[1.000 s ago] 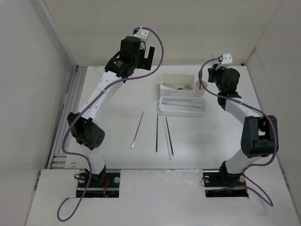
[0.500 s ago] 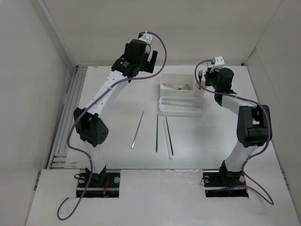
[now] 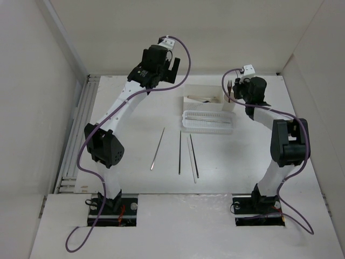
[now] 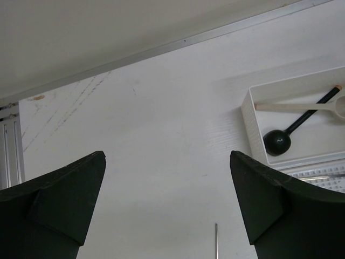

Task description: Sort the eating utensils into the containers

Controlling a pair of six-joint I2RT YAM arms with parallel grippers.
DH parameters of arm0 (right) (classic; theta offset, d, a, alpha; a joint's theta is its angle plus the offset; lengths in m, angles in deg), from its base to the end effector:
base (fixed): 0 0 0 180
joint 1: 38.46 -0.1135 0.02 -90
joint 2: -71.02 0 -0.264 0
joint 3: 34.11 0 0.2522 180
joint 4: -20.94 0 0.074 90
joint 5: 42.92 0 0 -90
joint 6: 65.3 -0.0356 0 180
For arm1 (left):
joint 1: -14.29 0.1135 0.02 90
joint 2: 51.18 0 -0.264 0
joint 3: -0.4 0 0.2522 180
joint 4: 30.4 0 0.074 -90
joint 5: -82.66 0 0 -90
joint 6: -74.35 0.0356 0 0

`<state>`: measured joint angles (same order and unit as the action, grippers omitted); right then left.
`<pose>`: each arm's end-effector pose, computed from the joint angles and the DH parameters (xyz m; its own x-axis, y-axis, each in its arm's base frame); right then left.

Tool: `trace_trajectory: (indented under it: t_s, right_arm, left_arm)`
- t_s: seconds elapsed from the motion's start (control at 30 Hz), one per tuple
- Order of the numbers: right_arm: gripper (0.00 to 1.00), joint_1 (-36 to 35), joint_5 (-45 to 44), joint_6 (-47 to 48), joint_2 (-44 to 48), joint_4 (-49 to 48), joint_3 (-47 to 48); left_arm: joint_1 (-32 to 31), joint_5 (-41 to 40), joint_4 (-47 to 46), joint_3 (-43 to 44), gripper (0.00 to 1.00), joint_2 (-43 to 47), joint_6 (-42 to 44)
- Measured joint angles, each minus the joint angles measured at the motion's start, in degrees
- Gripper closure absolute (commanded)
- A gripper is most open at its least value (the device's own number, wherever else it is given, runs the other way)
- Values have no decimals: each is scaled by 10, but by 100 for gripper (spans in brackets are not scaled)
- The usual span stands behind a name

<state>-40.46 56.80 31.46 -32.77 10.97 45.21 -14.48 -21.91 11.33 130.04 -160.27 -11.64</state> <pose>0.4176 0.0206 0.2381 -0.2252 -0.1240 -0.9664 -0.2258 0.9715 -0.0720 0.3932 -0.2057 0.4123 -0.2977 0.2407 -0.9238 0.2817 0.9468 0.1559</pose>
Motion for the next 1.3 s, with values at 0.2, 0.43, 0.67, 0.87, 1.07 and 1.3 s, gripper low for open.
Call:
trace_trajectory:
  t_s: [0.2,0.43,0.67,0.87,1.07,1.3]
  right_arm:
    - [52,0,6,5,-3,8,5]
    - [52,0,8,5,-5,15,5]
    - [46,0,15,5,19,32,5]
    - [29,-9,-25,6,144,49,-2]
    - [28,-33,-69,7,281,64,-36]
    - [28,-45,-72,7,367,104,-129]
  left_arm:
    - [0,-1,-1,0,0,0,2]
    - [0,-1,-1,0,0,0,4]
    - [0,12,-7,-7,0,0,-9]
    - [17,38,-9,-91,13,30,-29]
    - [3,36,25,-267,18,89,41]
    - [-15,131,58,-436,0,91,45]
